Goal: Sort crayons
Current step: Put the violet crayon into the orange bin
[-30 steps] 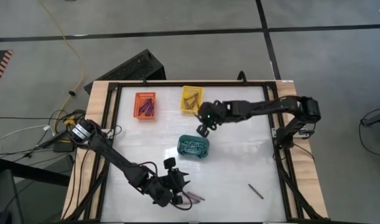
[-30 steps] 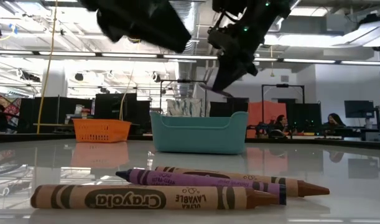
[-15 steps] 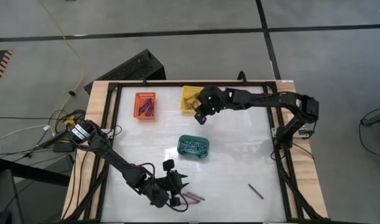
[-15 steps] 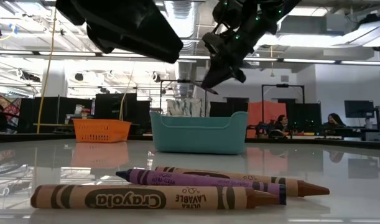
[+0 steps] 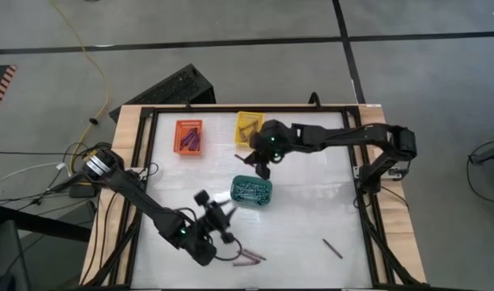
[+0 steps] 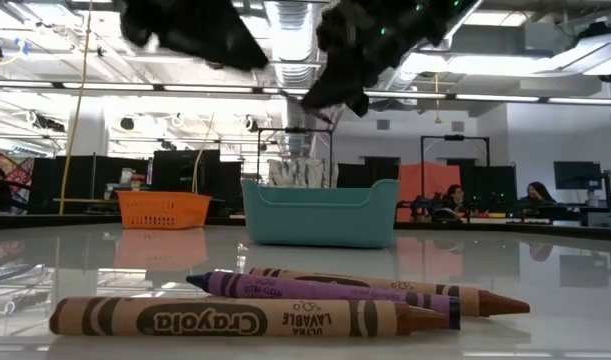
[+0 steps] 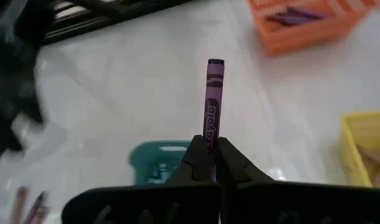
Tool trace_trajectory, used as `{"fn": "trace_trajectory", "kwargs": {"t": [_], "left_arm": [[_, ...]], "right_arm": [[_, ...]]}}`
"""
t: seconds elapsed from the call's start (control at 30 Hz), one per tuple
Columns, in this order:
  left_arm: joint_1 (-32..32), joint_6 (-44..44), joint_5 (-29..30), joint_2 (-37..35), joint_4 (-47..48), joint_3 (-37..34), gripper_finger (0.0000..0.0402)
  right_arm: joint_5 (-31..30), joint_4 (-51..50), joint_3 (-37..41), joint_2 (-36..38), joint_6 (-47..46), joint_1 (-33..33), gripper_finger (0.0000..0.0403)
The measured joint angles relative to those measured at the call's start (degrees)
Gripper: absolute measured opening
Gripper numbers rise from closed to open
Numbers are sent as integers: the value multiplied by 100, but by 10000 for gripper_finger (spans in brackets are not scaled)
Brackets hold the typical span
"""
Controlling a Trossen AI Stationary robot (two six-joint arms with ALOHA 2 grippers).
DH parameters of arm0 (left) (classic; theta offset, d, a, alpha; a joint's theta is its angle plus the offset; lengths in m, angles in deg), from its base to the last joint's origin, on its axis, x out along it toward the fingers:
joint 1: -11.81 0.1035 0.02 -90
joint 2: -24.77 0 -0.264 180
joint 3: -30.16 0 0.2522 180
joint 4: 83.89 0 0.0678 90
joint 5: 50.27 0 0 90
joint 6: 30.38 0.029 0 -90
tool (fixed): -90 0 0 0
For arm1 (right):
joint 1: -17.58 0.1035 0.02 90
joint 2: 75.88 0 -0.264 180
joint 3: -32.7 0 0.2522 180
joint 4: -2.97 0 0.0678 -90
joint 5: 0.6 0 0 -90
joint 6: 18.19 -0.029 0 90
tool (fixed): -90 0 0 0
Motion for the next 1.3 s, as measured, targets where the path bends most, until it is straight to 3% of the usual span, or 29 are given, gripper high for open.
{"fn": "trace_trajectory", "kwargs": {"t": [0.13, 0.3, 0.47, 0.6, 0.73, 0.87, 1.07, 1.3], "left_arm": [[35, 298, 722, -704, 475, 0, 120], [63, 1140, 672, -1618, 628, 0, 120], [257, 2093, -215, -2106, 167, 0, 120], [526, 3153, -1144, -2143, -930, 0, 120], [668, 3837, -1423, -2146, -1802, 2, 116], [759, 3955, -1541, -2143, -2089, 0, 114], [993, 3672, -2413, -2141, -2115, 0, 113], [1078, 3703, -2887, -2139, -2465, 0, 113]], "right_arm": [[-23, 116, 0, 292, 140, 289, 0], [-47, 189, 0, 816, 282, 632, 0], [-45, 388, 0, 1203, 633, 1180, 0], [-47, 686, 0, 1286, 955, 1630, 0], [-412, 783, 0, 1286, 1168, 2000, 0], [-666, 797, 0, 1286, 1360, 2251, 0], [-801, 934, 0, 1286, 1380, 2379, 0], [-810, 969, 0, 1284, 1380, 2383, 0]]}}
